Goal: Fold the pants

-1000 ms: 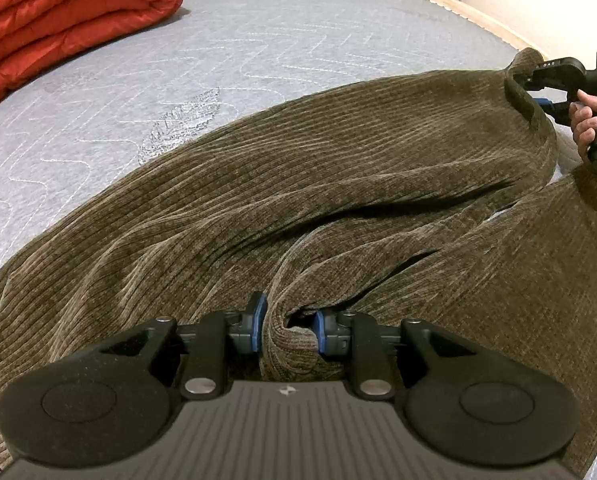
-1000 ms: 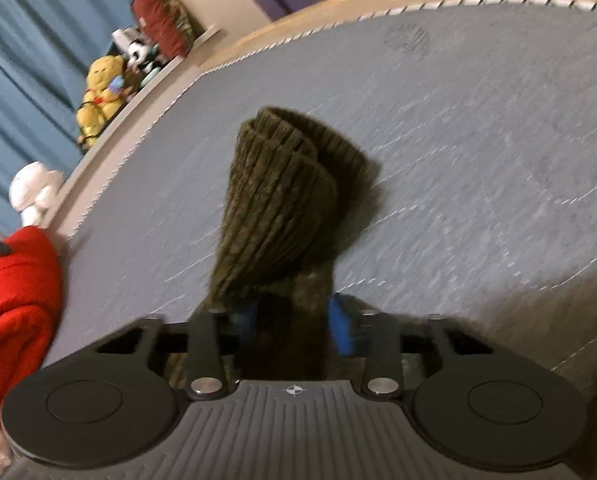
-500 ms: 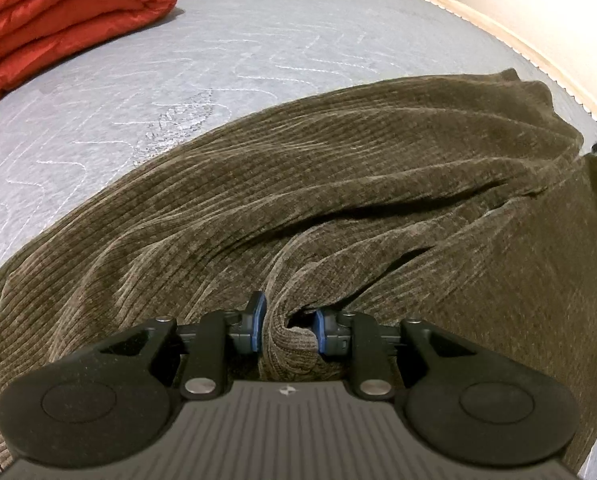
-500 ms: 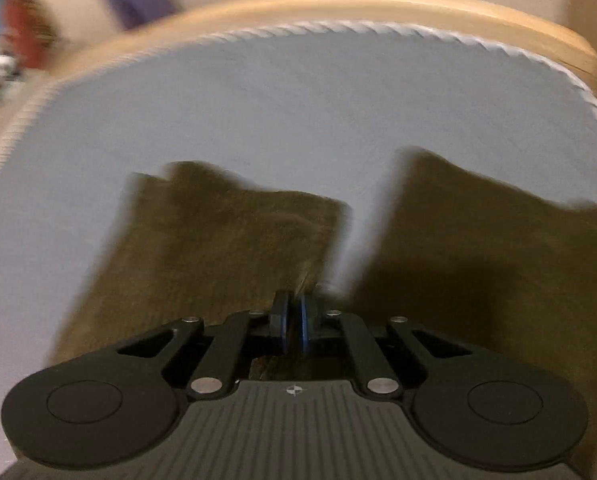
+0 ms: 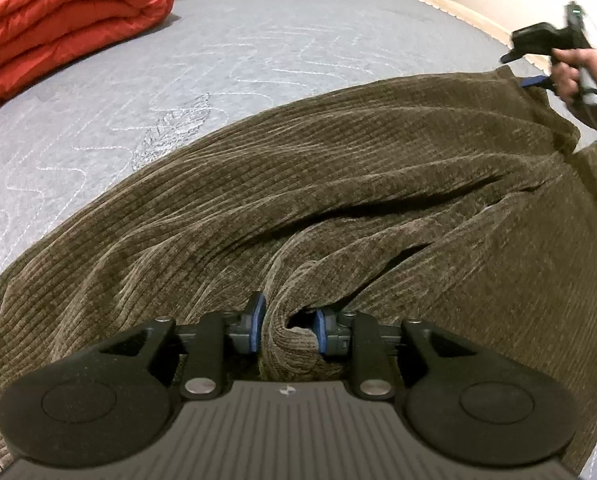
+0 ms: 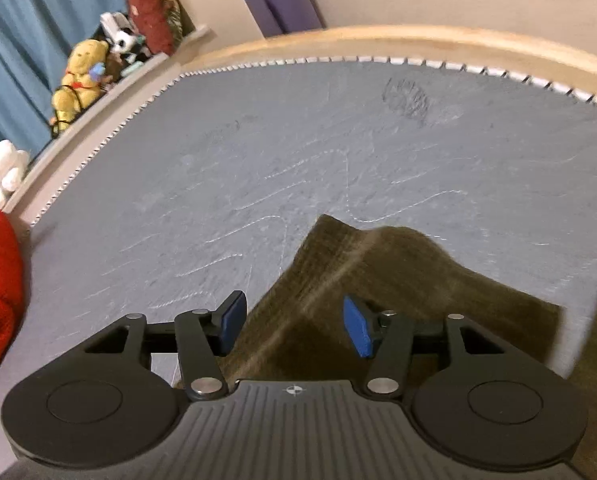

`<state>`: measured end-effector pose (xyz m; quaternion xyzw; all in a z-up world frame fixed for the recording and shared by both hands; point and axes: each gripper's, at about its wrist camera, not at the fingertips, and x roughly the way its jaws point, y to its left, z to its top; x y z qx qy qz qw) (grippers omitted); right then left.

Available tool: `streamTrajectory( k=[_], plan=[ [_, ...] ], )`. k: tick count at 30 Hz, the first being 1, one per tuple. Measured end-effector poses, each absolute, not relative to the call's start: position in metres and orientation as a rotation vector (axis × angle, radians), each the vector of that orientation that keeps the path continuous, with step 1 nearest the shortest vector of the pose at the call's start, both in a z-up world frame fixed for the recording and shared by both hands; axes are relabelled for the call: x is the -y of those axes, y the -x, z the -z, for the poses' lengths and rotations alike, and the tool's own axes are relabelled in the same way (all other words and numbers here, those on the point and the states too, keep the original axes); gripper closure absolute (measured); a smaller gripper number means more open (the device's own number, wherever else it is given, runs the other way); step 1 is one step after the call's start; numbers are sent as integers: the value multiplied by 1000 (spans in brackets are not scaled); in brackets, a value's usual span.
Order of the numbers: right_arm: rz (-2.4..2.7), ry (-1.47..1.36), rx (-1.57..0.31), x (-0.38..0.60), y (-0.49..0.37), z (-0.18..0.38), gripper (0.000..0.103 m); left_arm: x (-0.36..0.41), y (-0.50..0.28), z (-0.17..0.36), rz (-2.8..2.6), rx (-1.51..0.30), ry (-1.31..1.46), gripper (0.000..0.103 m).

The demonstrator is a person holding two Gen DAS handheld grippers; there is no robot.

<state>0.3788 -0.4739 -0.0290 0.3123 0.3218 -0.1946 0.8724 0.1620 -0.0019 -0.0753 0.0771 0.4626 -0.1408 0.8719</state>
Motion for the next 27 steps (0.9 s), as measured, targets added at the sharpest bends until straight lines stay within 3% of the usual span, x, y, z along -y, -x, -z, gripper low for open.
streamTrajectory(
  k=[4, 8, 10, 11, 14, 19, 20, 21, 23, 27],
  plan=[
    [461, -651, -706, 479, -407, 48, 46, 5, -160, 79, 298, -958, -189, 76],
    [447, -545, -718, 467, -430, 52, 18, 4, -160, 81, 303, -950, -193, 76],
    [481, -447, -759, 458, -444, 52, 16, 3, -160, 81, 305, -944, -192, 76],
    [514, -385, -780, 452, -450, 53, 20, 3, -159, 82, 307, -942, -194, 76],
    [657, -215, -822, 429, -462, 54, 48, 3, -158, 82, 312, -936, -205, 76],
    [707, -126, -789, 411, -458, 65, 52, 3, -158, 83, 317, -927, -220, 75],
    [721, -105, -776, 410, -458, 67, 61, 3, -158, 84, 318, -924, -223, 75],
    [740, -90, -759, 408, -457, 68, 79, 3, -157, 84, 318, -920, -225, 75],
    [754, -123, -690, 411, -453, 66, 93, 2, -157, 84, 310, -910, -215, 75],
    [631, -132, -564, 415, -449, 64, 94, 0, -158, 88, 305, -879, -207, 75]
  ],
)
